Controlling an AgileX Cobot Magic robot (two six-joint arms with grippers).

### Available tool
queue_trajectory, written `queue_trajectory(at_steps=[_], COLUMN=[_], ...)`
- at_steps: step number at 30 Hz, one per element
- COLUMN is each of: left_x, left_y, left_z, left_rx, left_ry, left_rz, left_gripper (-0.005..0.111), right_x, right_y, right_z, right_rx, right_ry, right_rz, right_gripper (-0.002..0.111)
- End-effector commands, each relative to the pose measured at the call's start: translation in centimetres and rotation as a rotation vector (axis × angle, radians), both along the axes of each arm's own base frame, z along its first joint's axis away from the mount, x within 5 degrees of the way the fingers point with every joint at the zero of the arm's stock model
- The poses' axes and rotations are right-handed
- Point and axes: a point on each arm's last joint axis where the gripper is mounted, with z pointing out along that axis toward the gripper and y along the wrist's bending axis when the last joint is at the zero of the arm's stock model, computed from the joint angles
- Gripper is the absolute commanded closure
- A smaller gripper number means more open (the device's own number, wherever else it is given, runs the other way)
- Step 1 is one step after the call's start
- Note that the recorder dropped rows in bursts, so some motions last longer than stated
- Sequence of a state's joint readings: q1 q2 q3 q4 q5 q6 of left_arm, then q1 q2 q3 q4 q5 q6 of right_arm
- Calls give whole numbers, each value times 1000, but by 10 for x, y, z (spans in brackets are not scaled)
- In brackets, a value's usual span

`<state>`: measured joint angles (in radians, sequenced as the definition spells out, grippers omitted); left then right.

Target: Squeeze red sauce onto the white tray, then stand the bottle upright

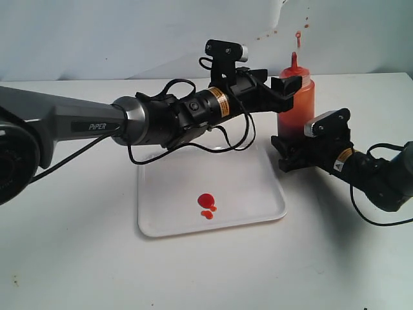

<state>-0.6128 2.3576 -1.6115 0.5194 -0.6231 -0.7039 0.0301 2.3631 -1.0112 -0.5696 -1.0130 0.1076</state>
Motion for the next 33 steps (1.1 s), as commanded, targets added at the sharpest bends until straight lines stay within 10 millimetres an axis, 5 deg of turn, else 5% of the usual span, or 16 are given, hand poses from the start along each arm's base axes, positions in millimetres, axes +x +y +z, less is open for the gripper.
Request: queue_trajectory(at_steps=[1,19,29,33], left_x=[-1,9,7,5], left_y=[-15,-30,-31,-32], left_z=[0,-8,-15,-16], left_rx=[-23,52,97,132], left_ry=[-6,0,-25,-57], left_rz=[-30,1,-28,-60], left_gripper=[35,36,93,106], right_x=[-1,-4,-4,-4], right_y=[0,4,4,4], right_z=[-3,-4,-4,-4], right_rx=[-22,-40,-40,-40], right_ry=[27,24,24,24], right_rz=[17,75,75,75], right_gripper=[108,108,108,108])
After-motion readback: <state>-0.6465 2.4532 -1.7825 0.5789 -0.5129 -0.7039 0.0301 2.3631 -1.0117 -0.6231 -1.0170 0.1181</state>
